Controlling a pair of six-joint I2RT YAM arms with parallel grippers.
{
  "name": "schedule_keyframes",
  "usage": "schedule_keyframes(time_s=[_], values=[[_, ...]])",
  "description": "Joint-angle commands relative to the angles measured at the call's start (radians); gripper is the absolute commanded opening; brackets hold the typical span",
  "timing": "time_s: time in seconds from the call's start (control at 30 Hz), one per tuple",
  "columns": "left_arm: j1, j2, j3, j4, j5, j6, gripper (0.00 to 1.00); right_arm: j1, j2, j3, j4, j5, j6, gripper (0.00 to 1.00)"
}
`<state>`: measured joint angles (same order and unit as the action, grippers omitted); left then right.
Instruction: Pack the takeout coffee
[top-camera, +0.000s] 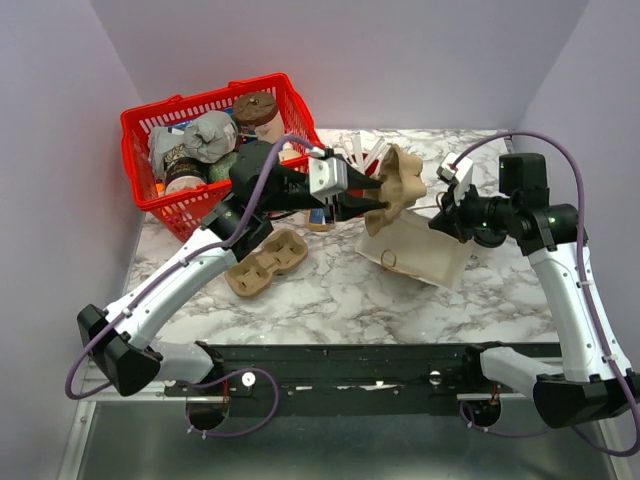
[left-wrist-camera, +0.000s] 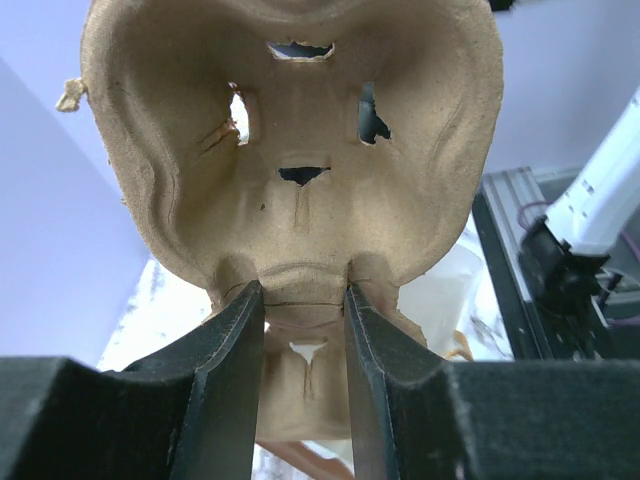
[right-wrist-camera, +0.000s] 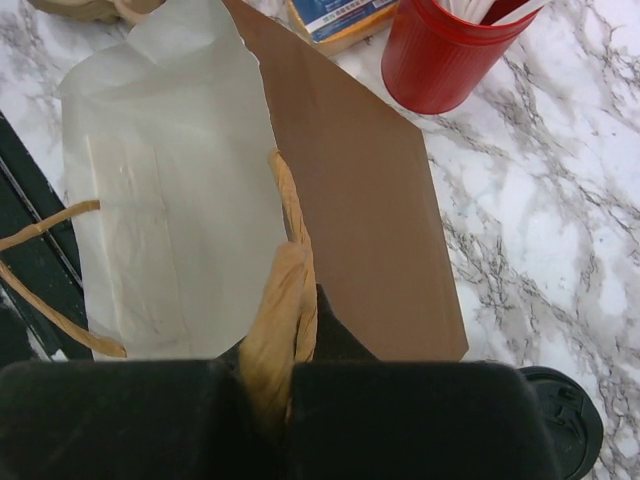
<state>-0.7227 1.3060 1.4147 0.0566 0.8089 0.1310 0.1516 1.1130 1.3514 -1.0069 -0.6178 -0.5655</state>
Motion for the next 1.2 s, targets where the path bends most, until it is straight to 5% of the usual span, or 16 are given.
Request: schedule_keyframes(time_s=[0.0, 0.23, 0.63, 0.9, 1.17], values=[[-0.027, -0.004, -0.121, 0.152, 0.039, 0.055, 0.00, 0.005, 0.008, 0.009, -0.041, -0.057, 0.042, 0.01], [-0.086, 0.038, -0.155, 0.170, 0.032, 0.134, 0.00, 0.005, 0.008, 0.008, -0.039, -0.074, 0.072, 0.01], [-0.149, 0.110, -0.105, -0.171, 0.010, 0.474, 0.00, 0.005, 0.021, 0.020, -0.041, -0.091, 0.064, 0.01], [-0.178, 0.240, 0.127, -0.600, -0.088, 0.797, 0.00, 0.005, 0.039, 0.049, -0.039, -0.069, 0.052, 0.00], [-0.213, 0.334, 0.297, -0.822, -0.197, 0.959, 0.00, 0.006, 0.039, 0.052, -0.041, -0.068, 0.084, 0.00]])
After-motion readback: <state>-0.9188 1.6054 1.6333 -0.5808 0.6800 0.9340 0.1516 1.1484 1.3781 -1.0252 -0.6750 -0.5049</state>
